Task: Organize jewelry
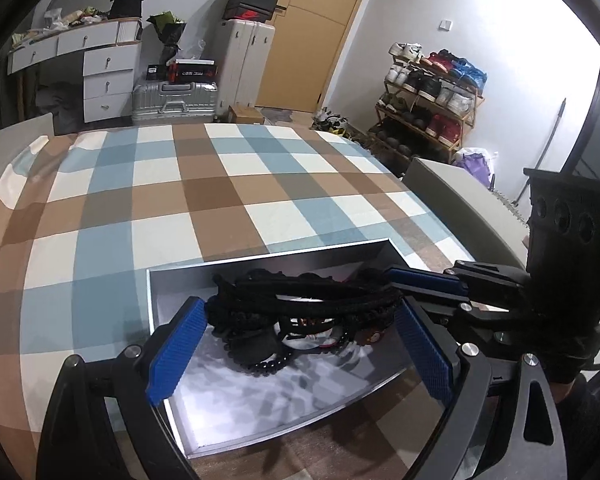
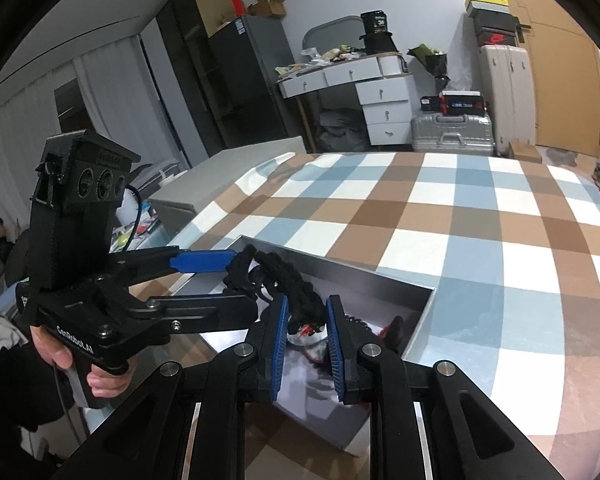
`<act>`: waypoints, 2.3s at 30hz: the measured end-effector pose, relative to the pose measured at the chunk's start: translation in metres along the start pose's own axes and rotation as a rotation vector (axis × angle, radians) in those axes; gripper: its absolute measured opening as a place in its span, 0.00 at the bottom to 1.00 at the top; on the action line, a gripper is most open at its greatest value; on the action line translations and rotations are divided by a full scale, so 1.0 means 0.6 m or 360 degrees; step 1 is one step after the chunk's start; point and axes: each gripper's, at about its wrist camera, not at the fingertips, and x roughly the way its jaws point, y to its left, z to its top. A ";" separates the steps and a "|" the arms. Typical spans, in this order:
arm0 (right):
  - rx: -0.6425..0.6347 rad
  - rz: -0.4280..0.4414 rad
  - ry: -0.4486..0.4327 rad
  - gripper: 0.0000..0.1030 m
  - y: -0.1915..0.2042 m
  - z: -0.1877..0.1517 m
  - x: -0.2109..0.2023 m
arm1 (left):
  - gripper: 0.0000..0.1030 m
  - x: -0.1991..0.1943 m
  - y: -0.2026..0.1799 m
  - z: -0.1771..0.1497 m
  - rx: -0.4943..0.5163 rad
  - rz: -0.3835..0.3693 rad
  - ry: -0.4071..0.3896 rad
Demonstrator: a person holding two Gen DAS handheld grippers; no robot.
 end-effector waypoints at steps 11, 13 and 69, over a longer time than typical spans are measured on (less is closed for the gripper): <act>0.0073 -0.0101 -0.0188 0.64 -0.002 -0.003 -0.068 | 0.90 -0.011 0.001 0.001 -0.0061 0.0057 0.0046; 0.0084 -0.0096 -0.0232 0.67 0.001 -0.003 -0.082 | 0.90 -0.023 -0.002 0.002 -0.0060 0.0079 0.0004; -0.0100 -0.0548 -0.0665 1.00 0.077 -0.074 -0.133 | 0.99 -0.135 -0.014 -0.097 0.0022 0.0893 -0.0879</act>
